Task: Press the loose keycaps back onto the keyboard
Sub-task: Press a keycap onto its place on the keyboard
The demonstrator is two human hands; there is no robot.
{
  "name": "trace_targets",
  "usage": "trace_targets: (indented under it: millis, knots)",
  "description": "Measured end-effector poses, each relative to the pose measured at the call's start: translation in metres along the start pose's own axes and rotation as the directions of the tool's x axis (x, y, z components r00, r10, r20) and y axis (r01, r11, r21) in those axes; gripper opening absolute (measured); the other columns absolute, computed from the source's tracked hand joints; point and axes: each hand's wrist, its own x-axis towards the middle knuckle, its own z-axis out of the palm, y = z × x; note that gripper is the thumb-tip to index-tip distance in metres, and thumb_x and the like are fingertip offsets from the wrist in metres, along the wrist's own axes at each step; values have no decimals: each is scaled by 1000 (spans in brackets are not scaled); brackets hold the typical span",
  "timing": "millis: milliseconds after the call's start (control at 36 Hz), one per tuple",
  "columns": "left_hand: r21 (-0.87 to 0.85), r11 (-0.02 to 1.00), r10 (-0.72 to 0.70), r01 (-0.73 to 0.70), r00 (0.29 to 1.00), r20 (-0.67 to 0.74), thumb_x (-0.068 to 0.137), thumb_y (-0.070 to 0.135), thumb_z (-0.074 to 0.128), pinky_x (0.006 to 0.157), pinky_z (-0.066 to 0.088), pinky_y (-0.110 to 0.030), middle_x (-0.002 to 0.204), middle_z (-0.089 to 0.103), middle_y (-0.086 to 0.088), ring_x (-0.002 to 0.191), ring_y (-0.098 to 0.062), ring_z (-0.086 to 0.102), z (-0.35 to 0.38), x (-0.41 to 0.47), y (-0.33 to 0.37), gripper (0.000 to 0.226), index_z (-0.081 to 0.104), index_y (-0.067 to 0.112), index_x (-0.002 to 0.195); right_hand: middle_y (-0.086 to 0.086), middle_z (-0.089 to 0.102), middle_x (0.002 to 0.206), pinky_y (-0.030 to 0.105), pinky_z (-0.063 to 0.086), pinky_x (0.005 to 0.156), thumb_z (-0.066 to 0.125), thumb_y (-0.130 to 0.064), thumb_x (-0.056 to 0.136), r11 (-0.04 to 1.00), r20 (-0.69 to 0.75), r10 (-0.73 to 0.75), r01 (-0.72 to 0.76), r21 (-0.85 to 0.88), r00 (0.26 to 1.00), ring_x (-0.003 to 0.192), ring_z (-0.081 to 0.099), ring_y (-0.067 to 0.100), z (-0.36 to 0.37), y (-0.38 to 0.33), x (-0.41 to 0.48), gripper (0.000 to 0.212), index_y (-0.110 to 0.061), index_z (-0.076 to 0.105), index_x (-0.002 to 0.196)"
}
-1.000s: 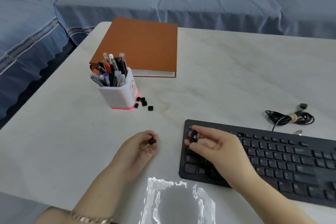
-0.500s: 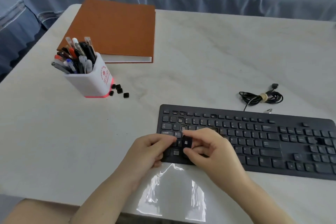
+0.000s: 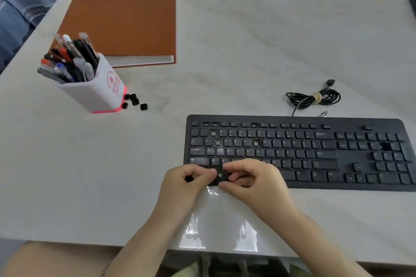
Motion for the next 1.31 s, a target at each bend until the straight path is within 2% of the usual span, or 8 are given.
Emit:
trace_targets:
  millis: [83,167,250,444,611,861,1111,1306]
  knots:
    - [-65,997,-38,38,999,1,82,11,69,46,35,-7,51,58,12,42,5,46,5,-6,-1,16,70,6,67,-9,63,77,12,49,70,78,-12,72,994,-50,-89,85,-75,995,75,60,4,4,5,-2,30,-37,64,80]
    - [-106,992,-67,67,998,6,84,10,66,44,35,-7,50,58,11,42,5,47,7,-8,-2,17,71,6,68,-13,61,81,12,48,73,76,-14,74,944,-39,-253,238,-228,967,83,57,4,4,8,-2,17,-18,72,90]
    - [-145,984,-103,105,994,17,85,8,64,43,35,-7,44,52,12,40,4,46,8,-11,-4,19,69,5,67,-12,59,87,12,48,73,70,-16,69,892,28,-350,343,-296,936,81,56,4,5,14,-1,24,-10,72,93]
    - [24,999,34,-33,999,-37,86,12,65,54,37,-5,62,66,7,56,4,55,3,-8,-11,16,72,19,73,-23,52,90,5,39,78,79,-11,68,899,-7,-329,311,-308,944,88,50,-6,6,21,4,23,-16,72,90]
    - [246,959,177,-140,975,-137,91,11,59,55,36,-9,61,43,3,54,1,45,-9,4,-24,14,62,24,89,-22,43,89,-1,25,86,78,-12,72,877,-24,-288,254,-408,957,90,40,-1,10,20,15,23,-15,72,95]
    - [269,958,144,-99,978,-152,89,23,63,53,35,-13,63,42,-1,52,-4,42,-13,20,-28,10,55,27,94,-10,44,92,18,25,88,77,-17,73,846,42,-277,265,-462,960,93,35,6,23,15,27,23,-18,73,96]
    - [317,947,88,-41,987,-135,80,30,71,48,32,-16,61,37,4,50,-6,38,-11,17,-27,21,53,28,90,-13,43,88,16,27,86,79,-18,69,857,19,-235,217,-467,972,93,36,5,24,15,30,22,-21,75,91]
    - [429,902,23,54,984,-174,69,45,77,52,35,-20,72,55,11,63,2,54,-2,17,-14,43,44,25,89,-14,47,89,13,28,78,80,-23,67,858,92,-164,188,-478,982,96,39,6,18,11,38,29,-23,71,94]
